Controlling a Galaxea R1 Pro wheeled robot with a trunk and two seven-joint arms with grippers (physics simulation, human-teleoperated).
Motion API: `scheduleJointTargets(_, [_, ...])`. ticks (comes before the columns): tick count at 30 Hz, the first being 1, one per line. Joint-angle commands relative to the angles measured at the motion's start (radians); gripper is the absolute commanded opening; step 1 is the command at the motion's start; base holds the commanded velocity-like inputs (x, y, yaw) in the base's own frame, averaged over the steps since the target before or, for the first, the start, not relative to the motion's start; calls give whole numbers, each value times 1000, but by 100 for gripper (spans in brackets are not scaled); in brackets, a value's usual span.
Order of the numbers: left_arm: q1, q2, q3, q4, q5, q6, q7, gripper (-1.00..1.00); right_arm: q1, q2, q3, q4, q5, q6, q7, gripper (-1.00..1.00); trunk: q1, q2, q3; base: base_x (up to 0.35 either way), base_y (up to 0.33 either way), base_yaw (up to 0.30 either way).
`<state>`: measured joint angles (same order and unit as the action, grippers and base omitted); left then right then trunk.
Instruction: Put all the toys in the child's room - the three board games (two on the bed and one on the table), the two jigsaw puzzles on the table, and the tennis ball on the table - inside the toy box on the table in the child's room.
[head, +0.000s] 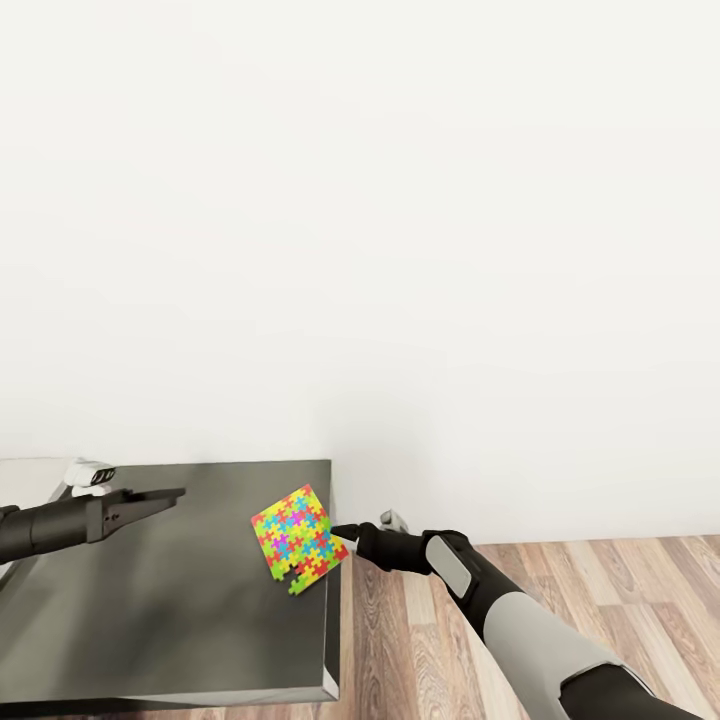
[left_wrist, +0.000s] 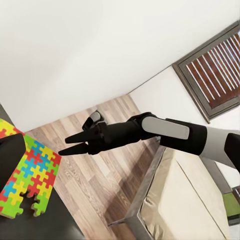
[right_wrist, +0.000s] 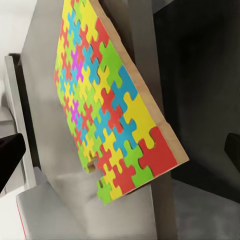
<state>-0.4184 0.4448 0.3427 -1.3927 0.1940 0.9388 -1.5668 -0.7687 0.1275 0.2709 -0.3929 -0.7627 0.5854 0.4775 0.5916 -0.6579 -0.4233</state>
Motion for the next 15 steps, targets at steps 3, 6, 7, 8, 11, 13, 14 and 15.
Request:
scheduleJointTargets(3, [0, 0, 0, 0, -1, 11, -4, 100, -1, 0, 3, -1, -3, 2, 1, 100, 0, -1, -1, -10, 6, 0])
scheduleJointTargets(6, [0, 0, 1, 0, -1, 10, -4, 100, 0, -1, 4, 0, -3, 2, 1, 100, 0, -1, -1, -5, 3, 0])
scheduleJointTargets(7, [0, 0, 0, 0, -1, 10, -4, 100, 0, -1, 4, 0, -3, 2, 1, 100, 0, -1, -1, -3, 2, 0])
scheduleJointTargets(8, [0, 0, 0, 0, -1, 10, -4, 100, 0, -1, 4, 0, -3, 2, 1, 100, 0, -1, -1, -3, 2, 0])
scheduleJointTargets(11, [0, 0, 1, 0, -1, 10, -4, 100, 0, -2, 4, 1, -3, 2, 1, 100, 0, -1, -1, -2, 1, 0])
scheduleJointTargets(13, [0, 0, 1, 0, -1, 10, -4, 100, 0, -3, 4, 1, -3, 2, 1, 100, 0, -1, -1, -1, 16, 0])
scheduleJointTargets(14, [0, 0, 1, 0, -1, 10, -4, 100, 0, -3, 4, 1, -3, 2, 1, 100, 0, -1, -1, -1, 89, 0])
scheduleJointTargets(15, [0, 0, 1, 0, -1, 10, -4, 100, 0, -3, 4, 1, -3, 2, 1, 100, 0, -1, -1, -1, 89, 0])
